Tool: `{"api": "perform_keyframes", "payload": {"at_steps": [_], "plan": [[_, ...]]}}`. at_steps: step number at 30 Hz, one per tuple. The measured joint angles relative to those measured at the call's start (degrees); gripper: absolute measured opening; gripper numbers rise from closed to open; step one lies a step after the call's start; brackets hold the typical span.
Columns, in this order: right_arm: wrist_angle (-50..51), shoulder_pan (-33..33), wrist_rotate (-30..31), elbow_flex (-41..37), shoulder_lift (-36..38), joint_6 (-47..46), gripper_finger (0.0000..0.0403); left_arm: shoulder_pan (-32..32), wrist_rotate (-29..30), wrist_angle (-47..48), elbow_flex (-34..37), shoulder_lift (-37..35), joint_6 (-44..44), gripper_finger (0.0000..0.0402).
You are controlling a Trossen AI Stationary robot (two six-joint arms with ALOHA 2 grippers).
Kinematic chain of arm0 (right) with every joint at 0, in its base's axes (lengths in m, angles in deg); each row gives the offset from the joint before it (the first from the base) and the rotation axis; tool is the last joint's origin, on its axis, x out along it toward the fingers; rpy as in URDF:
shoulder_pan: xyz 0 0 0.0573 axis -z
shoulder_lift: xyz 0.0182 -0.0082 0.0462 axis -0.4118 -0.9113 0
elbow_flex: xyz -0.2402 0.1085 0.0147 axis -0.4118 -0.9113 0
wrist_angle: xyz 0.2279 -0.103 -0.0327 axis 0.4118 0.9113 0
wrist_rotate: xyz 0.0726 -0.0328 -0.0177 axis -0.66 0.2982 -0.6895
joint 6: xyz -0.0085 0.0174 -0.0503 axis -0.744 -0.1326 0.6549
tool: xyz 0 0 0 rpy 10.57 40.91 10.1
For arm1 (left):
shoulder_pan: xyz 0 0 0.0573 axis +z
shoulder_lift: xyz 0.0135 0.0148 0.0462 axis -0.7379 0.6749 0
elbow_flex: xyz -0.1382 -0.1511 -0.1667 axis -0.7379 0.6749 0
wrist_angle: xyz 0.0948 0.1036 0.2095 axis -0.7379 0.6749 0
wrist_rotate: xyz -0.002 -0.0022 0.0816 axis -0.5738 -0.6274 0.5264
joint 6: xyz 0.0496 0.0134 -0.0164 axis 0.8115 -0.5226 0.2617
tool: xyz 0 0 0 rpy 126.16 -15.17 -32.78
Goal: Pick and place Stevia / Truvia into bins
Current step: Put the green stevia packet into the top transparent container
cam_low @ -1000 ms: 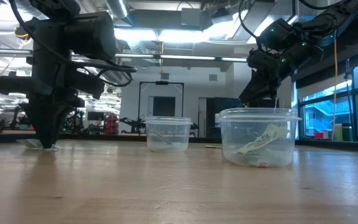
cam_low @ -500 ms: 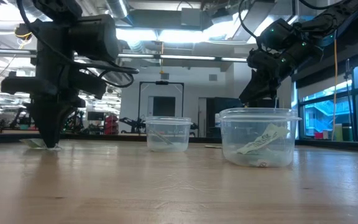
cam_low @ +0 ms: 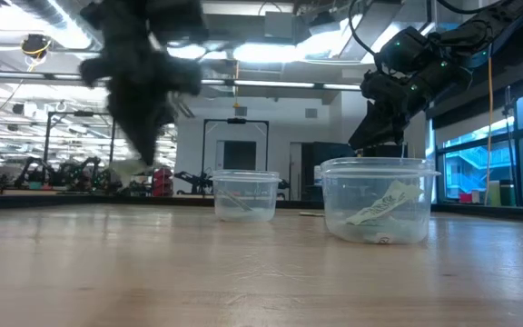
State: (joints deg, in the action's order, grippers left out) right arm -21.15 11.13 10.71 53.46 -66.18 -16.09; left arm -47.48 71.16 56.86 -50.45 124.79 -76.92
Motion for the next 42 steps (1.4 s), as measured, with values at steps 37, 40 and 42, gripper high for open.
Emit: {"api": "perform_keyframes", "payload": {"at_steps": [37,40,42], "plan": [[-0.79,0.00,-0.01,0.00,-0.02,0.00,0.0116,3.85,3.99,-27.57,-4.35,13.18,19.46,0.0032],[-0.83,0.02,-0.01,0.00,-0.02,0.00,0.0116,3.85,4.39,-28.14,-4.35,13.09,19.52,0.0050],[-0.86,0.00,-0.01,0.00,-0.02,0.00,0.0117,3.85,4.38,-28.30,-4.35,12.79,19.52,0.0063]]}}
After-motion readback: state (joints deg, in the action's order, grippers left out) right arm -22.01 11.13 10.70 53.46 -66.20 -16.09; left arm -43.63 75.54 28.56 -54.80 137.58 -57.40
